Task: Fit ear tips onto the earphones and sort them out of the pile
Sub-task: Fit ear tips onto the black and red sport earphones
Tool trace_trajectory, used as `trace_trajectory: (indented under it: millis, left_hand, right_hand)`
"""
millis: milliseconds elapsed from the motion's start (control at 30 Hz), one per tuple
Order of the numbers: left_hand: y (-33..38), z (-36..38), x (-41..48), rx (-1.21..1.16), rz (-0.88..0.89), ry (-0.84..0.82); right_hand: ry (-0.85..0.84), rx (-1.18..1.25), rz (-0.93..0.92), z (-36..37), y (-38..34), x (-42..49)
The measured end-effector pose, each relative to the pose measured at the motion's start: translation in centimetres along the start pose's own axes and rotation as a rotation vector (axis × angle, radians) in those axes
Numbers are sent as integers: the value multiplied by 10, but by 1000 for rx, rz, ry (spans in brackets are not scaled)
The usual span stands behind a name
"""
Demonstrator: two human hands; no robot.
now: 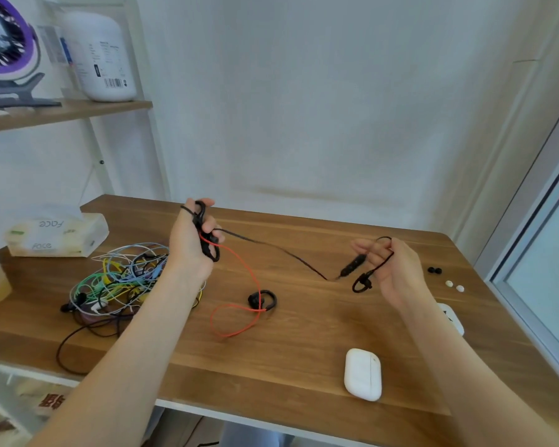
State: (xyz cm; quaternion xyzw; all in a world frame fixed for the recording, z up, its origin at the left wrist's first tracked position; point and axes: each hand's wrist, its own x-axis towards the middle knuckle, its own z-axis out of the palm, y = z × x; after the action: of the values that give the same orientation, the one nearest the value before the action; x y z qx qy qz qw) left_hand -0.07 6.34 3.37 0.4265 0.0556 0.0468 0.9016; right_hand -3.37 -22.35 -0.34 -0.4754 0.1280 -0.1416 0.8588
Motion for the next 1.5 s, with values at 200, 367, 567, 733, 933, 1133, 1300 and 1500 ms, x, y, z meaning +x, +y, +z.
trace_trajectory:
  millis: [200,367,567,733,933,1133,1300,1500]
  left_hand:
    - [1,-17,9,-114,63,215]
    - [-2,-15,8,143,-36,184]
    - [0,-12,4,602,-40,93]
    - [17,-30,9,917,62,110]
    - [34,-59,14,1323,71,-14]
    - [43,-68,13,1465,43,-36]
    - [52,-58,7,1356,-16,-96]
    - [58,-26,-8,970,-23,-212]
  right_hand:
    - [184,31,41,-9,-3,-3]
    - [83,-247,100,9,1,-9]
    - [-401,-422,184,57,44,-28]
    - [-492,-686,225,86,81,-23]
    - [-481,-1683,-16,99,78,-15]
    - [-468,-1909,225,109,71,-17]
    - [-532,-1929,-21,120,76,-18]
    - [-1038,-1035,88,137,58,-51]
